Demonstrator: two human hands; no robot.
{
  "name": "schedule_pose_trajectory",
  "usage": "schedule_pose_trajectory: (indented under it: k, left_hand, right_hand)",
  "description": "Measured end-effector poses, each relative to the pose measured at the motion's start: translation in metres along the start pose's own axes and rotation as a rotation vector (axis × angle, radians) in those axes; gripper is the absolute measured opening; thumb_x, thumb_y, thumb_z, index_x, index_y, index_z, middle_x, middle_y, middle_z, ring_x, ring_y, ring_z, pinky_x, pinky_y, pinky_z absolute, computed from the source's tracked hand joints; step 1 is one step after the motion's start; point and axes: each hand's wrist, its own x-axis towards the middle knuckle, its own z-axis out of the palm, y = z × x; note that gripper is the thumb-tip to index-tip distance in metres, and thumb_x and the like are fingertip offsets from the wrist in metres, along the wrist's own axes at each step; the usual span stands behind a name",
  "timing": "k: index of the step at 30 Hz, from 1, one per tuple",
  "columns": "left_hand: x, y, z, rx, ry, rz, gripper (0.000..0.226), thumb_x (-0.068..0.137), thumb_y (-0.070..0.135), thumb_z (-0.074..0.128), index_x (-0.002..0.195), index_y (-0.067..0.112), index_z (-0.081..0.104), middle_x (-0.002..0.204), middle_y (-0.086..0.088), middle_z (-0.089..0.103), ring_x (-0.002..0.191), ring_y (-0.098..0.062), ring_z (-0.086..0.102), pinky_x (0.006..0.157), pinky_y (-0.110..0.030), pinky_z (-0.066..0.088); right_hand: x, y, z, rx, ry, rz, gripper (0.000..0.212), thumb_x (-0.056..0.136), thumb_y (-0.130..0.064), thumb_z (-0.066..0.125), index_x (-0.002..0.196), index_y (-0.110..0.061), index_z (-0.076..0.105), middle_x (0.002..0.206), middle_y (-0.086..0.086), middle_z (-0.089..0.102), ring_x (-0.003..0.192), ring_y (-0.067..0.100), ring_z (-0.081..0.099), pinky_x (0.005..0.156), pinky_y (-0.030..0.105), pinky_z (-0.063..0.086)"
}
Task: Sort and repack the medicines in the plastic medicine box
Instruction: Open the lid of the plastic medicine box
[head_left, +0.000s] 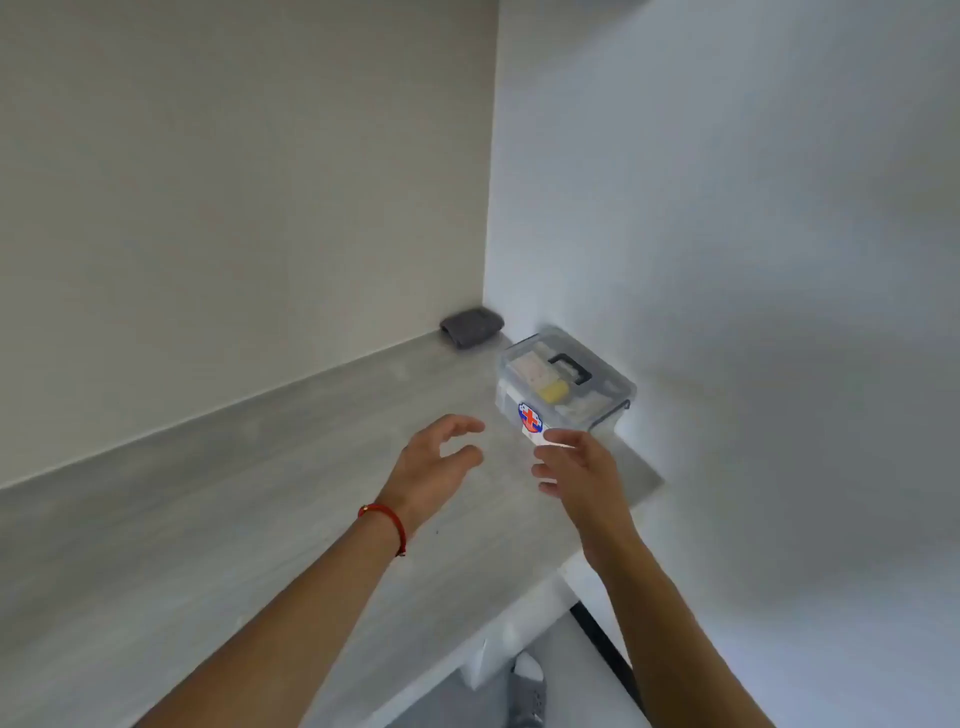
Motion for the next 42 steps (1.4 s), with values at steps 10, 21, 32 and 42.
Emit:
schedule_pose_trajectory:
  k: [10,21,32,42]
  left_hand:
    - [0.191,0.020,0.075,-0.058,-0.046,-0.361,0.038,0.088,0.014,0.063,0.125,0.024,0.063,0.132,-0.009,0.059,0.109,-0.021,0.057,0.095,-0.042,0.050]
    - [0.305,0.015,0.101,0.328,-0.155,-0.324,0.009,0.097,0.027,0.053,0.102,0.034,0.054,0.117,-0.007,0.053,0.104,-0.024,0.054,0.092,-0.034,0.044]
    - [0.223,-0.046,0.011,0.569,0.105,-0.560,0.058,0.095,0.053,0.027,0.116,0.011,0.060,0.108,-0.014,0.068,0.091,-0.030,0.064,0.078,-0.037,0.050]
    - [0.068,-0.102,-0.030,-0.104,0.438,-0.746,0.032,0.100,0.038,0.052,0.094,0.007,0.053,0.081,-0.015,0.072,0.055,-0.027,0.065,0.056,-0.035,0.057]
  right_hand:
    - [0.168,0.002,-0.049,-0.256,-0.041,0.180,0.023,0.089,-0.027,0.055,0.108,-0.013,0.052,0.111,0.015,0.062,0.093,0.027,0.057,0.076,0.037,0.054]
    - [0.205,0.035,-0.064,-0.265,0.031,0.262,0.044,0.093,-0.021,0.065,0.133,-0.019,0.046,0.110,0.001,0.063,0.089,0.014,0.065,0.064,0.021,0.050]
    - [0.224,0.011,-0.012,-0.389,-0.209,0.128,0.040,0.087,-0.015,0.057,0.125,-0.025,0.055,0.109,-0.002,0.067,0.093,0.015,0.065,0.066,0.027,0.048]
    - [0.230,0.012,0.060,-0.654,-0.424,-0.113,0.029,0.096,-0.020,0.057,0.123,-0.023,0.067,0.120,0.003,0.073,0.109,0.027,0.068,0.093,0.036,0.053]
